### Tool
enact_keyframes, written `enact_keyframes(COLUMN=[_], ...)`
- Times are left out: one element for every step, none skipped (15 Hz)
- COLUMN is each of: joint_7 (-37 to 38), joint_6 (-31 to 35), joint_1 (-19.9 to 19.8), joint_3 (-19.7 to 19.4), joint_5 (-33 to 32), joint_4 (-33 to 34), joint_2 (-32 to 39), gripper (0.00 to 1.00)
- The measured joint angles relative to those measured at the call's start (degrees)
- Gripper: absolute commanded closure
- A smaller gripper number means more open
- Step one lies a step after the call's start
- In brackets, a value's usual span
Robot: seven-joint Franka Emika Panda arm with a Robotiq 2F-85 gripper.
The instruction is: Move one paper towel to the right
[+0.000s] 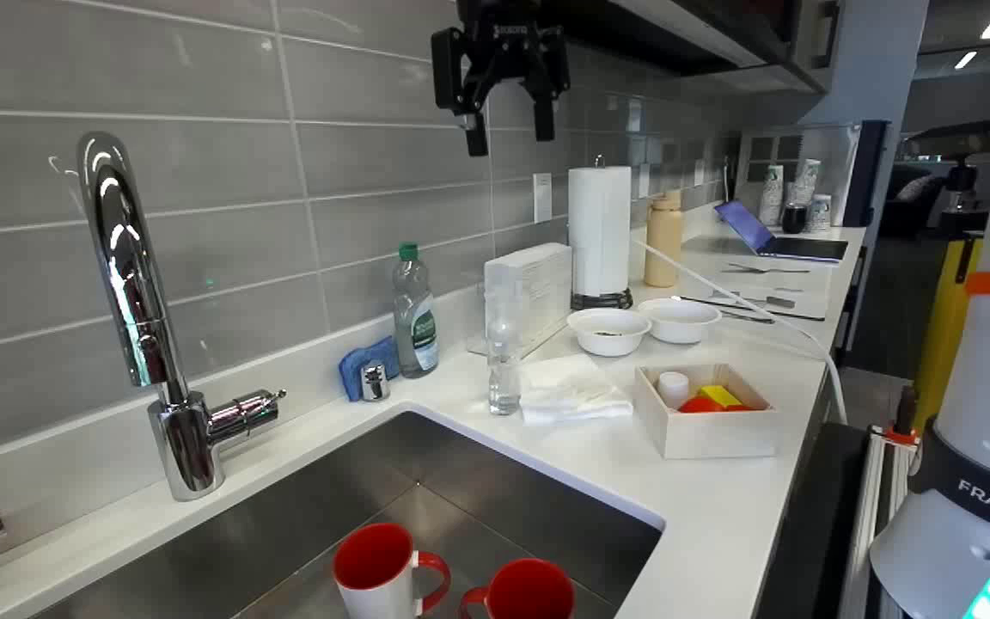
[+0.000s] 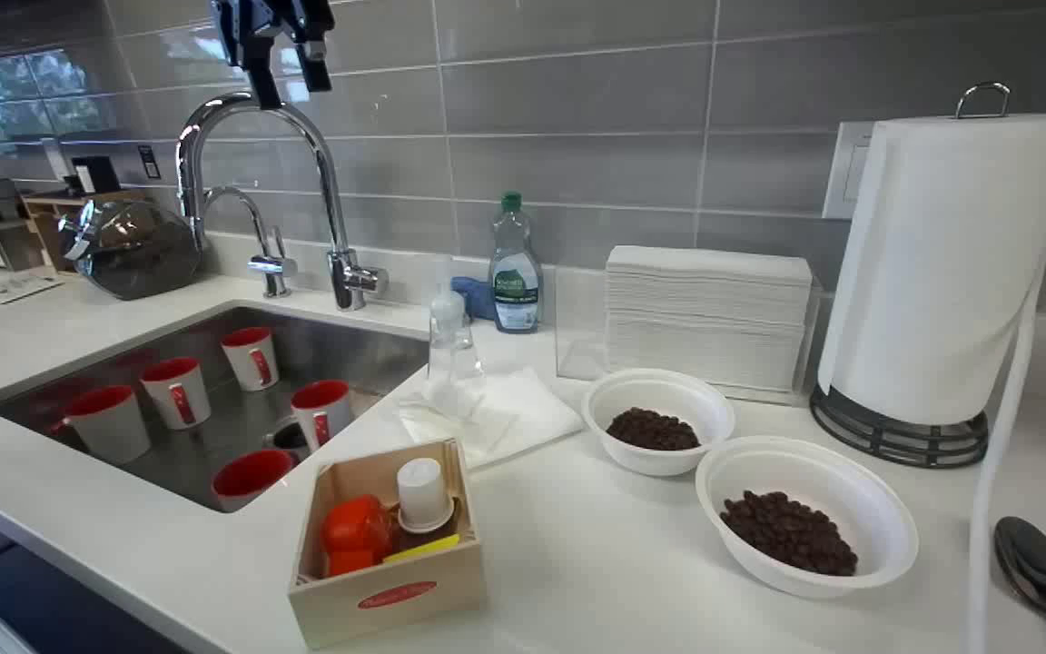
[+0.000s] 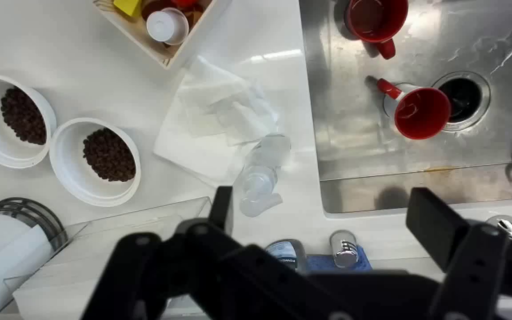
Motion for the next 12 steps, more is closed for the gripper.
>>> enact_keyframes(joint_7=[0.0,0.0,0.0,0.0,0.0,0.0,0.0,0.0,0.0,-0.1,-0.8,-2.5], joint_6=[0.0,0.0,0.0,0.0,0.0,0.0,0.0,0.0,0.0,0.0,0.0,0.0], joint_1=[0.0,0.0,0.0,0.0,0.0,0.0,0.0,0.0,0.1,0.3,0.5,0.8], joint_3=[0.0,0.0,0.0,0.0,0.0,0.0,0.0,0.0,-0.1,-0.3,-0.5,-0.8], joint_5=[0.0,0.0,0.0,0.0,0.0,0.0,0.0,0.0,0.0,0.0,0.0,0.0], joint_4=[0.0,0.0,0.0,0.0,0.0,0.0,0.0,0.0,0.0,0.0,-0.1,-0.3], joint_2=[0.0,0.0,0.0,0.0,0.0,0.0,0.0,0.0,0.0,0.1,0.1,0.2], gripper=[0.0,0.0,0.0,0.0,0.0,0.0,0.0,0.0,0.0,0.0,0.0,0.0])
